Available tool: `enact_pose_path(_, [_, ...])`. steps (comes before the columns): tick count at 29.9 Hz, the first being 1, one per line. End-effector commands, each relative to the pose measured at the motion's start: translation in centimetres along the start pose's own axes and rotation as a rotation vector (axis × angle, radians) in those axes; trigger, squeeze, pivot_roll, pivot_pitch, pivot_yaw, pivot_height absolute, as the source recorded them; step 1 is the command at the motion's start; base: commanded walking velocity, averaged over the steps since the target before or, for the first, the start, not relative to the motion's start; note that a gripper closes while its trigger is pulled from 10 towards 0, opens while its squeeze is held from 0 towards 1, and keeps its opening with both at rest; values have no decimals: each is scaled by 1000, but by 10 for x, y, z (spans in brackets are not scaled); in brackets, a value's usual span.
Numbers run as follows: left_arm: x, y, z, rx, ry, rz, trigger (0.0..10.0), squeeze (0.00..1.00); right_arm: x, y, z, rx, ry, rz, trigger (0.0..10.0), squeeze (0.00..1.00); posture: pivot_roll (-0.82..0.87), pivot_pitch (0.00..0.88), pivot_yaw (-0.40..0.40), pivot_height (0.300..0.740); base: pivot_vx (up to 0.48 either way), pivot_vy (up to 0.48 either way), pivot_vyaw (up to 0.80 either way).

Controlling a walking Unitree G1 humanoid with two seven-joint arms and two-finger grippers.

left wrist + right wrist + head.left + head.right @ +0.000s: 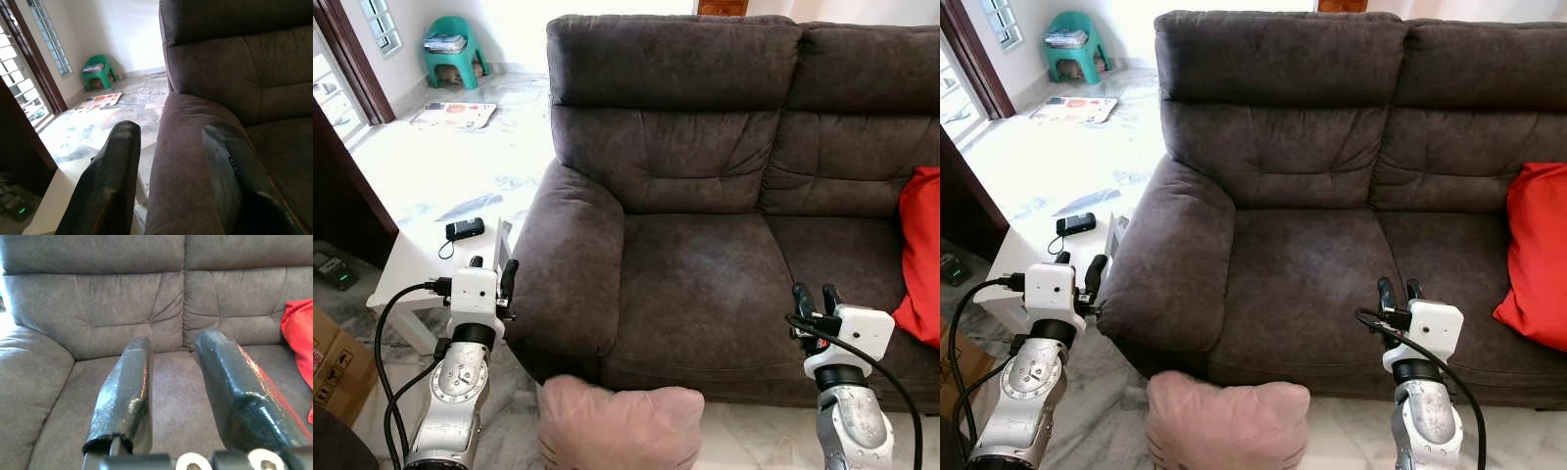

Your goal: Move the pillow to the sofa from floor

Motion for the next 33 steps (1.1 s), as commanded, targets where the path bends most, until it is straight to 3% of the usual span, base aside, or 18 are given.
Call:
enact_pose_path(1, [1, 1, 4, 6, -9, -5, 10000, 0, -2, 2, 7, 21, -4, 7, 10000, 0, -47, 0, 1, 681, 0, 0, 0])
enact_pose_path(33, [5, 4, 5, -9, -14, -8, 10000, 0, -10, 7, 12, 12, -3, 42, 10000, 0, -45, 28, -5, 681, 0, 0, 0])
Point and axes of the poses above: a point about 5 cm out from each wrist's last joint towards the gripper, its own y axis pointing out of the wrist towards the gripper, its own z axis along the axis of the wrist's last joint, x = y × z, the point moved 6 cm from there along y, pointing out of the wrist towards the gripper, and after that the axes turned 5 degrees about y, right-handed, at the moved point
